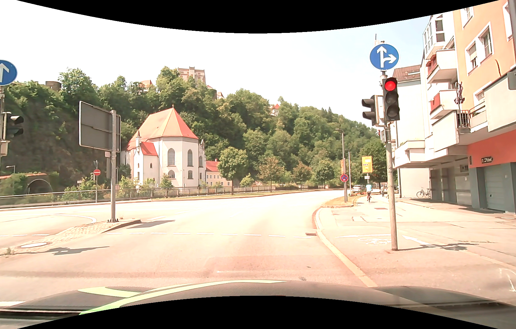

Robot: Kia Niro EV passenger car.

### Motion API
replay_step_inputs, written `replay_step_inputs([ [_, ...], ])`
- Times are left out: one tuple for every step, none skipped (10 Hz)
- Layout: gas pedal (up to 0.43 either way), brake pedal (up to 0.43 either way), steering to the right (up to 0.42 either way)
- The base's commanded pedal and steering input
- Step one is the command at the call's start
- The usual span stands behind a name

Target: Follow the waypoints while adhering to traffic rules and regulations

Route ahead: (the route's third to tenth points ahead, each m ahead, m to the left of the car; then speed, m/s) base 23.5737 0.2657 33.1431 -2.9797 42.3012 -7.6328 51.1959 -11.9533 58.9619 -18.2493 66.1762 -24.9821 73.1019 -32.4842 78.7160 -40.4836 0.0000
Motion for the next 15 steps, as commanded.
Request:
replay_step_inputs([
  [0.0,0.335,0.04],
  [0.0,0.335,0.04],
  [0.0,0.335,0.04],
  [0.0,0.335,0.04],
  [0.0,0.335,0.04],
  [0.0,0.335,0.041],
  [0.0,0.335,0.04],
  [0.0,0.335,0.04],
  [0.0,0.329,0.041],
  [0.0,0.329,0.04],
  [0.0,0.335,0.04],
  [0.0,0.335,0.04],
  [0.0,0.335,0.041],
  [0.0,0.335,0.04],
  [0.0,0.335,0.04],
])
